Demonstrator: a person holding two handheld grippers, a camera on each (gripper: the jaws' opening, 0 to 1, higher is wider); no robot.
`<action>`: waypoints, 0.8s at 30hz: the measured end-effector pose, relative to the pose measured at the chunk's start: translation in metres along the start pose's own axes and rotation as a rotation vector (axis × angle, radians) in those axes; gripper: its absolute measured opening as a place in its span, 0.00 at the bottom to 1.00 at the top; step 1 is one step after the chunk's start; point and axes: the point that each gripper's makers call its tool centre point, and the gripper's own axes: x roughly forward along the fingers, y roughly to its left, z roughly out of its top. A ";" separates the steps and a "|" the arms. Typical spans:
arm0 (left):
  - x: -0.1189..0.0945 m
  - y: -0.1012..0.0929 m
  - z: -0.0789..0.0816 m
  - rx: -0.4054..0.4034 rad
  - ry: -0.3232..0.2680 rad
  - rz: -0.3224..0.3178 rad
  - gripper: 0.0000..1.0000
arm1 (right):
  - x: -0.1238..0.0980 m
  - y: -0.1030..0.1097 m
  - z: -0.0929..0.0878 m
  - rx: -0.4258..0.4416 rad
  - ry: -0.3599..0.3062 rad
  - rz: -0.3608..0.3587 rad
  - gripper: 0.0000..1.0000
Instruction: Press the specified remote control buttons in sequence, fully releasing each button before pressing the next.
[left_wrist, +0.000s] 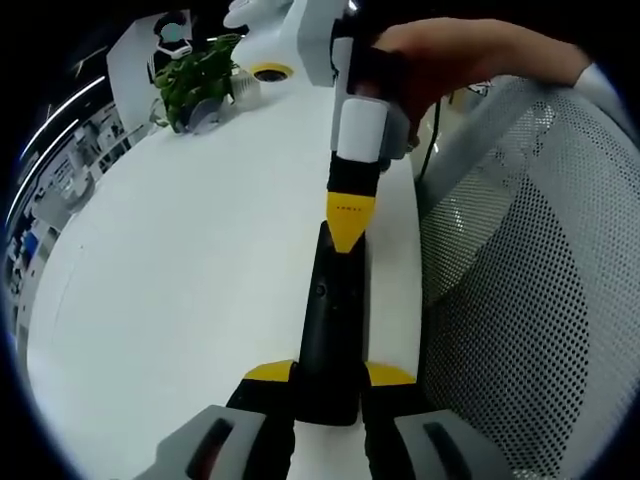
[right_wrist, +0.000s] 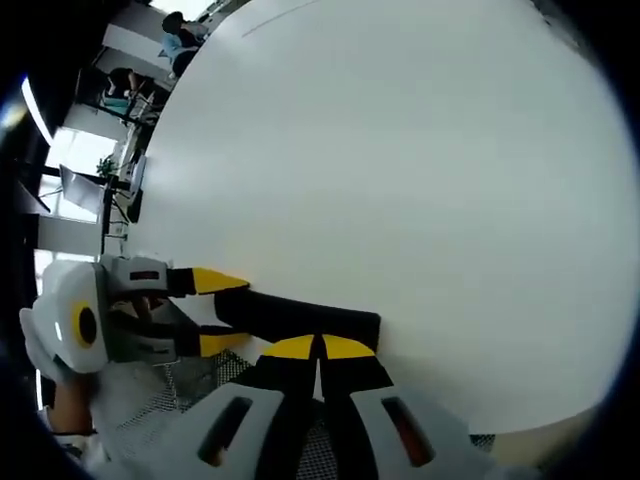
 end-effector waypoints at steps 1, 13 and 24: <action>0.000 0.000 0.000 0.003 0.000 0.000 0.24 | 0.000 0.000 0.000 -0.005 0.000 -0.002 0.00; 0.001 -0.002 0.002 0.019 -0.008 -0.010 0.24 | -0.002 0.002 0.010 -0.085 -0.070 -0.032 0.00; 0.001 -0.002 0.002 0.022 -0.011 -0.011 0.25 | 0.002 0.007 0.013 -0.128 -0.079 -0.027 0.00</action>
